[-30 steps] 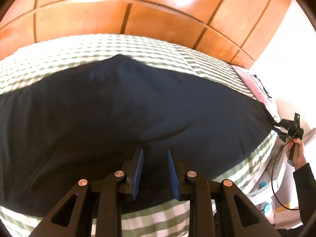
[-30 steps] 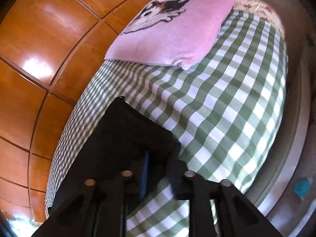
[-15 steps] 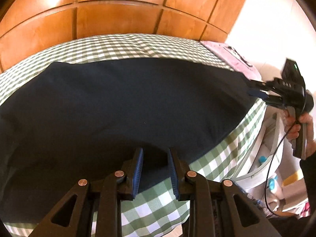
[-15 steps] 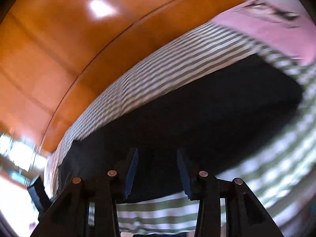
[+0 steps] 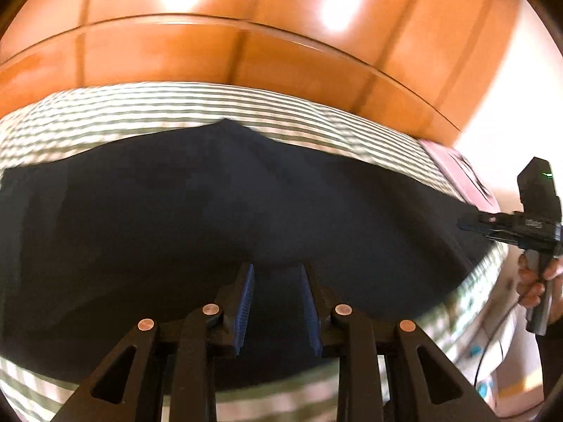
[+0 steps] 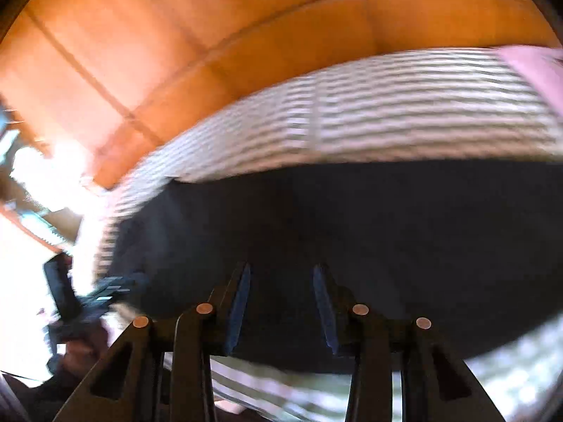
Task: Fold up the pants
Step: 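Smooth the folded trousers with the left gripper while the right gripper repositions the edge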
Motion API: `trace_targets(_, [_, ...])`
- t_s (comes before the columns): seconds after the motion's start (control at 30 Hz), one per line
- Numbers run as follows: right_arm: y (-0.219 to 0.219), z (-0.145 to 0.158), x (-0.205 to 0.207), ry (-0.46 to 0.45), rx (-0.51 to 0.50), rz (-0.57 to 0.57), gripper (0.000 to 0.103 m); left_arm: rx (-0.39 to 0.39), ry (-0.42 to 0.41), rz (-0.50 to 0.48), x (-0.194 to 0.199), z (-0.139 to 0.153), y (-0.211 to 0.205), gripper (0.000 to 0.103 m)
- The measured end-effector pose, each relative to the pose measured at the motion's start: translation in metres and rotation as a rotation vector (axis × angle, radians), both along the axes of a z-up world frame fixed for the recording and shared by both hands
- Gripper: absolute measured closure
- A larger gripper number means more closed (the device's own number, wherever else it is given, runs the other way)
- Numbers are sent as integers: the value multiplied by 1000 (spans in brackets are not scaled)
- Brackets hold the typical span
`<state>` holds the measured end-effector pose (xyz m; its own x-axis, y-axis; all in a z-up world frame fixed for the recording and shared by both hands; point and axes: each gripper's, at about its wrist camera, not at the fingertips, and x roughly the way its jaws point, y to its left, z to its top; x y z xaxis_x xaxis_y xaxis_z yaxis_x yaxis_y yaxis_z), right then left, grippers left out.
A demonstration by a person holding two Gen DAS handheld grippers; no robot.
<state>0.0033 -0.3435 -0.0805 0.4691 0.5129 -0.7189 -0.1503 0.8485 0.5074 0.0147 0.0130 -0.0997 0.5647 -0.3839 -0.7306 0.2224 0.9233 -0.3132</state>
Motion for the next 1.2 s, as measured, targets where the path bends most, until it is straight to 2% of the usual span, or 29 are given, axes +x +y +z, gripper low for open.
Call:
trace_targets(0.1, [45,-3,38,31,176,169,63,28,-9,49,5,-2,15,76])
trace_targets(0.13, [62,-4,52,42,219,225,57,43,-10,55,5,-4,17,76])
trace_targets(0.2, [96,-5,83,54,258,321,44,46,7,50,6,-8,23,76])
trace_targets(0.33, [141,-16,144,108,314,420,42,53,26,41,6,-21,26,76])
trace_targets(0.47, [173,-35,195,187,309,476,42,28,29,44,9,-24,29,76])
trace_targets(0.57, [193,-50,219,240,232,510,42,-13,44,50,14,-27,32,76])
trace_targets(0.67, [203,-59,221,307,212,656,40,-40,52,50,14,-28,38,76])
trace_targets(0.77, [216,-60,216,282,106,745,40,-45,55,51,14,-30,36,76])
trace_targets(0.83, [226,-63,218,298,135,794,40,-40,56,53,13,-31,35,76])
trace_targets(0.93, [241,-59,218,268,191,857,42,-25,53,52,12,-31,34,76])
trace_targets(1.0, [243,-57,220,246,242,861,43,-24,55,55,12,-31,34,76])
trace_targets(1.03, [247,-59,223,234,227,836,44,-27,56,58,12,-31,34,76])
trace_targets(1.07, [251,-64,226,229,197,800,46,-33,58,62,11,-31,34,76])
trace_targets(1.1, [253,-69,228,222,174,770,64,-37,60,66,10,-30,34,76])
trace_targets(1.13, [250,-71,229,206,149,726,87,-42,61,69,11,-31,35,76])
trace_targets(1.17, [237,-65,231,180,182,671,92,-46,62,69,10,-31,35,76])
trace_targets(1.2, [221,-60,231,160,269,629,95,-52,61,71,10,-31,36,76])
